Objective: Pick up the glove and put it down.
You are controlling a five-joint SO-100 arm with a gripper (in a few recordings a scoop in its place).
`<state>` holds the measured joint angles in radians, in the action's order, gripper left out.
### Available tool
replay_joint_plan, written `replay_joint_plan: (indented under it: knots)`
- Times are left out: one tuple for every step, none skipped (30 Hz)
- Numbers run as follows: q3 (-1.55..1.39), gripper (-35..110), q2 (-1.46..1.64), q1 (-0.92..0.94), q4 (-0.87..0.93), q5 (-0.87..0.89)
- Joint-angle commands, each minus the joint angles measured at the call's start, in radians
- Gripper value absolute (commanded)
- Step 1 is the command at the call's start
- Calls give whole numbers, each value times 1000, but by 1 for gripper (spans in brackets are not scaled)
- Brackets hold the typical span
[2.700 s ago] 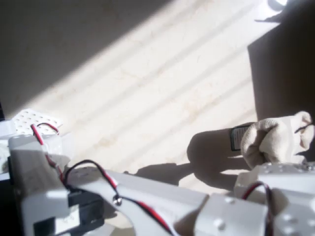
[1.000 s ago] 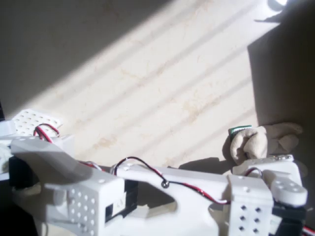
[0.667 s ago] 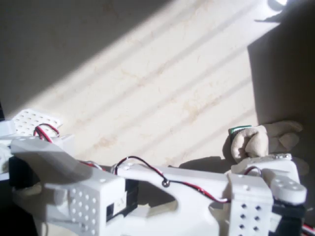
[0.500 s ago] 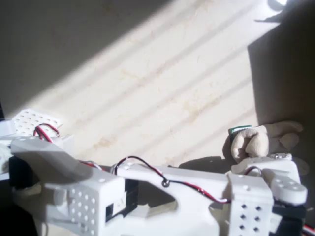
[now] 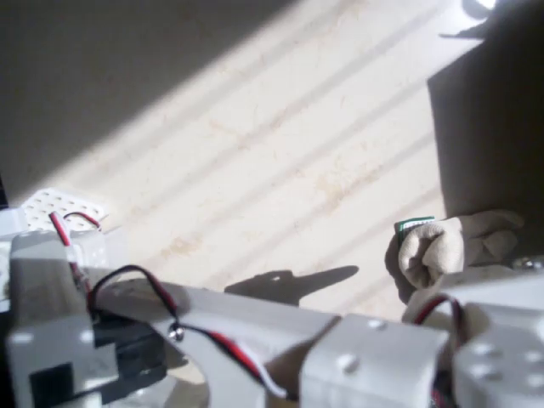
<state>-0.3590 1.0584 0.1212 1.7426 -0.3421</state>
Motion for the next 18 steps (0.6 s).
replay_joint_plan:
  knots:
    - [23, 21, 77, -120, 5, 17]
    - [23, 21, 69, -146, 0, 34]
    - [17, 21, 66, -169, -3, 57]
    - [14, 21, 64, -189, -5, 83]
    - [12, 21, 60, -207, -6, 107]
    - [12, 21, 44, -221, -11, 127]
    - [17, 21, 17, -230, -25, 143]
    - [21, 21, -17, -235, -46, 152]
    - [21, 21, -48, -235, -66, 158]
    - [23, 21, -75, -236, -83, 163]
    - [23, 21, -94, -236, -97, 164]
    - [23, 21, -110, -233, -112, 164]
    - [23, 21, -127, -230, -127, 164]
    - [23, 21, -141, -227, -143, 164]
    - [21, 21, -155, -224, -153, 161]
    - [17, 21, -167, -222, -161, 158]
    - [15, 20, -183, -222, -167, 155]
    - [15, 20, -199, -222, -175, 153]
